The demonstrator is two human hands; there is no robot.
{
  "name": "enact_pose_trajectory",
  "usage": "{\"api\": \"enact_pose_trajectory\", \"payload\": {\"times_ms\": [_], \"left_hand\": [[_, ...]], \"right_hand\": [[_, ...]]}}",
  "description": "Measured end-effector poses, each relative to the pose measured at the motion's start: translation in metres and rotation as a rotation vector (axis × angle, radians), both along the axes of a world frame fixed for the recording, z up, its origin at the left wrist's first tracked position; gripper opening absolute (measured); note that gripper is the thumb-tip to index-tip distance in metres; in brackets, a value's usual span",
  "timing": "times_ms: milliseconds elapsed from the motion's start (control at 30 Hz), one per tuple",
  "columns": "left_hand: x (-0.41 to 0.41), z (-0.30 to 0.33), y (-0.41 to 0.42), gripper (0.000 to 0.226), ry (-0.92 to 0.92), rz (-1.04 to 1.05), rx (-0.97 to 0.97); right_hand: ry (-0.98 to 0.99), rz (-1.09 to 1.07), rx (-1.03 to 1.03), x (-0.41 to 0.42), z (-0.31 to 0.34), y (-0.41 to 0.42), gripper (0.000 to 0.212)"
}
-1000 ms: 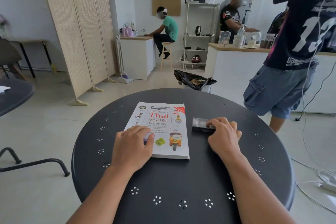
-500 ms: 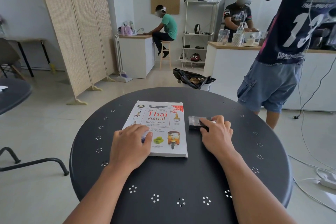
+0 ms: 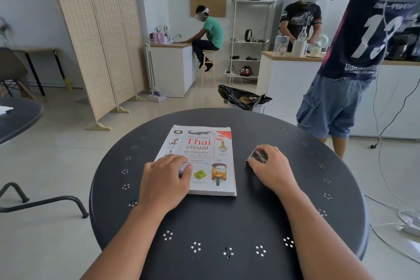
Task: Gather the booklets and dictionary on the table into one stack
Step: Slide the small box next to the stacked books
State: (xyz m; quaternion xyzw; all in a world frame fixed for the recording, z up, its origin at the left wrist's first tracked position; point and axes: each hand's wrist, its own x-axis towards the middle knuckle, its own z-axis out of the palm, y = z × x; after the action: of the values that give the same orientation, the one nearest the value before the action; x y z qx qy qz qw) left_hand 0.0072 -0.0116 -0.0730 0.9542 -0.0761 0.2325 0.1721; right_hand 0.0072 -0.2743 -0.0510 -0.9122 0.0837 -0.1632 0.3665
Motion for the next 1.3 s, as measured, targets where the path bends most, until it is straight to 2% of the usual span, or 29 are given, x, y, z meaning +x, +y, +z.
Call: {"api": "enact_pose_trajectory", "payload": {"times_ms": [100, 167, 300, 433, 567, 767, 867, 1000, 1100, 1300], "left_hand": [[0.0, 0.0, 0.001, 0.032, -0.008, 0.002, -0.003], [0.001, 0.0, 0.001, 0.033, -0.003, 0.005, 0.001], [0.0, -0.001, 0.001, 0.036, -0.004, -0.002, -0.001], [0.001, -0.001, 0.001, 0.036, -0.002, -0.004, -0.011], [0.001, -0.002, 0.0, 0.043, -0.005, 0.002, -0.014], [0.001, -0.001, 0.0, 0.037, 0.004, 0.002, -0.012], [0.0, -0.001, 0.0, 0.033, 0.007, 0.007, -0.012], [-0.002, 0.0, -0.001, 0.033, 0.012, 0.006, -0.015], [-0.003, 0.002, -0.001, 0.034, 0.009, 0.005, -0.011], [-0.003, 0.003, -0.001, 0.034, 0.023, 0.007, -0.017]], "right_hand": [[0.017, 0.013, 0.075, -0.003, 0.004, -0.003, 0.059], [0.026, -0.012, 0.125, -0.003, 0.004, -0.005, 0.065], [0.067, -0.112, 0.099, -0.004, 0.008, -0.01, 0.056], [0.09, -0.077, 0.06, -0.007, 0.011, -0.013, 0.038], [0.12, 0.001, 0.048, -0.009, 0.01, -0.012, 0.042], [0.114, 0.044, 0.13, -0.007, 0.008, -0.014, 0.056], [0.177, 0.119, 0.091, -0.011, 0.009, -0.02, 0.06], [0.293, 0.216, -0.017, -0.011, 0.006, -0.024, 0.078], [0.286, 0.22, -0.088, -0.011, 0.008, -0.018, 0.081], [0.224, 0.201, -0.095, -0.012, 0.007, -0.008, 0.085]]}}
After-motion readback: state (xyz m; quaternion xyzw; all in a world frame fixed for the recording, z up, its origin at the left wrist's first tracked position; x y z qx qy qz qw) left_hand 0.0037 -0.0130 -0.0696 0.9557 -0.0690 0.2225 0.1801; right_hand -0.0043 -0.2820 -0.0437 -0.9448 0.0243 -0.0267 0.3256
